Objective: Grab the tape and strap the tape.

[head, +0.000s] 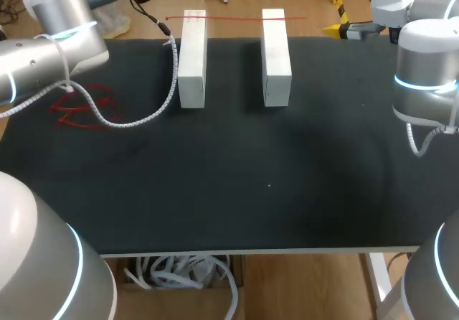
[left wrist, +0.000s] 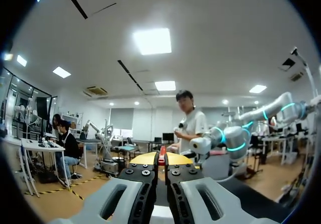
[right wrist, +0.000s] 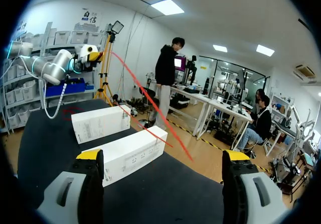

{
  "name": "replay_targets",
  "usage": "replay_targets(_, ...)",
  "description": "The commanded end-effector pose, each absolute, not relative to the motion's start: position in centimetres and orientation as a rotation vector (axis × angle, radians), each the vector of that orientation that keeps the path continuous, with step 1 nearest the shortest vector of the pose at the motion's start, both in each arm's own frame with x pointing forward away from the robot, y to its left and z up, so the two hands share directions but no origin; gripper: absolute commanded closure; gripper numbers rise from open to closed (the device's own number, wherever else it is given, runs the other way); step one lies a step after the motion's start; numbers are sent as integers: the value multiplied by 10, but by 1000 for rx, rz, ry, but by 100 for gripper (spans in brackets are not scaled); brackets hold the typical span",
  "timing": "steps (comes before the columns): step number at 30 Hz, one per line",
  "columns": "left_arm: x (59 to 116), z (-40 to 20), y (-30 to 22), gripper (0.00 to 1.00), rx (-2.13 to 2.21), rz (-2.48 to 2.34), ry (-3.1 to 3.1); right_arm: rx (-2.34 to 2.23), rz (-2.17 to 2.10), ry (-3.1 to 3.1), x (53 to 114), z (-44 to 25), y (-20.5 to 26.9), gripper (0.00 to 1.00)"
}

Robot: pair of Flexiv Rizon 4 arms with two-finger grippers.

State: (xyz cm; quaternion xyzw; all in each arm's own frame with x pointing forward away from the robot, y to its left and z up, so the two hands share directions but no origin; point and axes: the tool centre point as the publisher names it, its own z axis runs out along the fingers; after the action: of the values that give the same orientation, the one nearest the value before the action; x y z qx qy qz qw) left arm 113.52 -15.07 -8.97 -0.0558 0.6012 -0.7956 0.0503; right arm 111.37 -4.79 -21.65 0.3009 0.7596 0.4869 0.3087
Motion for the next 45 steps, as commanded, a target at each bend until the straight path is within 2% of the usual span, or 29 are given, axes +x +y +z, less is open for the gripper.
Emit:
replay_targets(1,1131,-88,-154,100,-226,-2400,1814,794,1290,2007,1114,-217,-49,0)
replay_targets(23,1118,-86,-160,100,-50,-2445,1911,794,1290,2007,1114,-217,-49,0)
replay_targets(45,1109,-85,-163,100,-86,-2416,1920,794,1290,2007,1114,-217,-49,0)
